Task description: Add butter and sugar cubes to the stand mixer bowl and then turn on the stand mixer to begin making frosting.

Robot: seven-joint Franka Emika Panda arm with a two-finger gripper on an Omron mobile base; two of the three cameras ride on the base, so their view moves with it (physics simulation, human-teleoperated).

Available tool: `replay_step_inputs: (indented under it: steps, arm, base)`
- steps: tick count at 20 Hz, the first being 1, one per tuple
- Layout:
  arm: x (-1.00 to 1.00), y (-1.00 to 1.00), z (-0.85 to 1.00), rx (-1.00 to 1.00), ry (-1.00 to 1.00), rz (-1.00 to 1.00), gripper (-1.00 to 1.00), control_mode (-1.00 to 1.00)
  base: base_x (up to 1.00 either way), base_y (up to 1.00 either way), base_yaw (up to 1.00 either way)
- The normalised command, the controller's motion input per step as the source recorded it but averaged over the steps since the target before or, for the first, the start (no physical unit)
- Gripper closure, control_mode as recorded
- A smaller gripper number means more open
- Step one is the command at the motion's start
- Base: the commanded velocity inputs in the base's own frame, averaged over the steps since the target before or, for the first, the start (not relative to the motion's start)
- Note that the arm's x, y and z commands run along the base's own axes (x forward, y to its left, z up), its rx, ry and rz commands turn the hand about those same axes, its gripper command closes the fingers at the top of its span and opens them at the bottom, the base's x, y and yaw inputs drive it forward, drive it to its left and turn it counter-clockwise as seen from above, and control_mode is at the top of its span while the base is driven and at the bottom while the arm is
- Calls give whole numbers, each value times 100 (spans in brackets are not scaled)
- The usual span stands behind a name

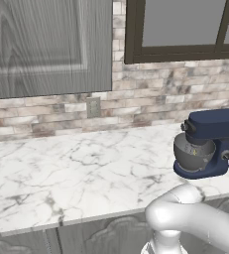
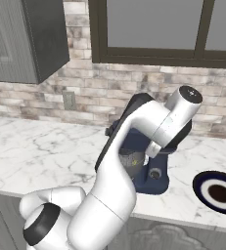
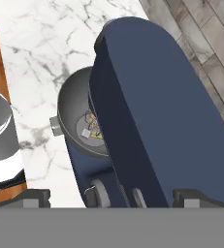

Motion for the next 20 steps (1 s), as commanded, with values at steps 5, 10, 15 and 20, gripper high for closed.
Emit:
replay_step_inputs:
  steps: [5, 10, 15, 20]
  arm:
    - [-92, 0, 0, 0, -20, -4, -100, -100]
    - [-44, 0, -15, 1, -15, 0, -100, -100]
    - [0, 2, -26, 9, -14, 0, -100, -100]
    - [0, 2, -20, 11, -12, 0, -100, -100]
  base:
    - [0, 0, 0]
    - [0, 0, 0]
    - [0, 0, 0]
    - [0, 0, 0]
